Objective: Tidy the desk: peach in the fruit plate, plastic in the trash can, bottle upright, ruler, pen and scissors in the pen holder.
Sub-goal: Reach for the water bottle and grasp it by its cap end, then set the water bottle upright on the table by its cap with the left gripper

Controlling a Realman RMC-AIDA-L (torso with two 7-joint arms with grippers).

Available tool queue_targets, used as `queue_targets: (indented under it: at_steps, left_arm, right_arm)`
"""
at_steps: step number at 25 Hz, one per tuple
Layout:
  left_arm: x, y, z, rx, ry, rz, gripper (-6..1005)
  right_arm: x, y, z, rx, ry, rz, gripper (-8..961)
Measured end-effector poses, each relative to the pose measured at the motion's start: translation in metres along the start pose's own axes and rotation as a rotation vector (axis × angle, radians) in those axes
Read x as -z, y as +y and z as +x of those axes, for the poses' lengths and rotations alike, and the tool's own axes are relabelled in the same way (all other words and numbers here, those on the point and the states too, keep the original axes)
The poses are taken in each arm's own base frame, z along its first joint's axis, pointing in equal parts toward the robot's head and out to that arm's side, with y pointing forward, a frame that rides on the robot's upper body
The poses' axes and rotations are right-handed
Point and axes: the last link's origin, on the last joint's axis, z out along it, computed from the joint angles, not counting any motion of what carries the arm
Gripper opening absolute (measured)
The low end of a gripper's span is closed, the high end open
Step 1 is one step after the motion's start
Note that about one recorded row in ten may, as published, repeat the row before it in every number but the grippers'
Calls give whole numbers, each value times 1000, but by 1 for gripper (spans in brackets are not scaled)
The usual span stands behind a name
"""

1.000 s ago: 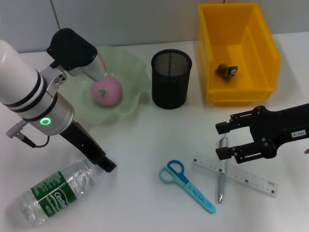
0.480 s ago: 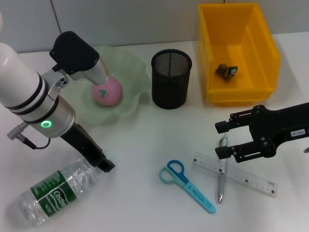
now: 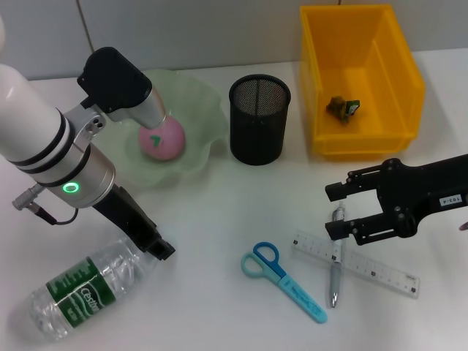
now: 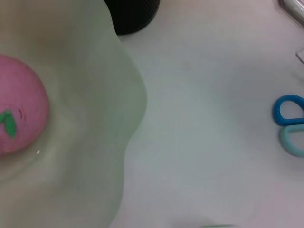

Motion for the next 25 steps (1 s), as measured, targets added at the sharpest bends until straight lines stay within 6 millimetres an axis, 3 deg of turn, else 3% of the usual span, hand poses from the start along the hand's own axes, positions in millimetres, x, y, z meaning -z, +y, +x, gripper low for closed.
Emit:
queue_targets:
  at_steps: [14,25]
  left_arm:
    - [4,-1,0,-8,31,-14,440]
    - [33,-16,-17,40,218,-98,440]
  right_arm:
    - [0,0,0,-3,-2,4,693]
    - [1,-1,0,-16,-8,8,693]
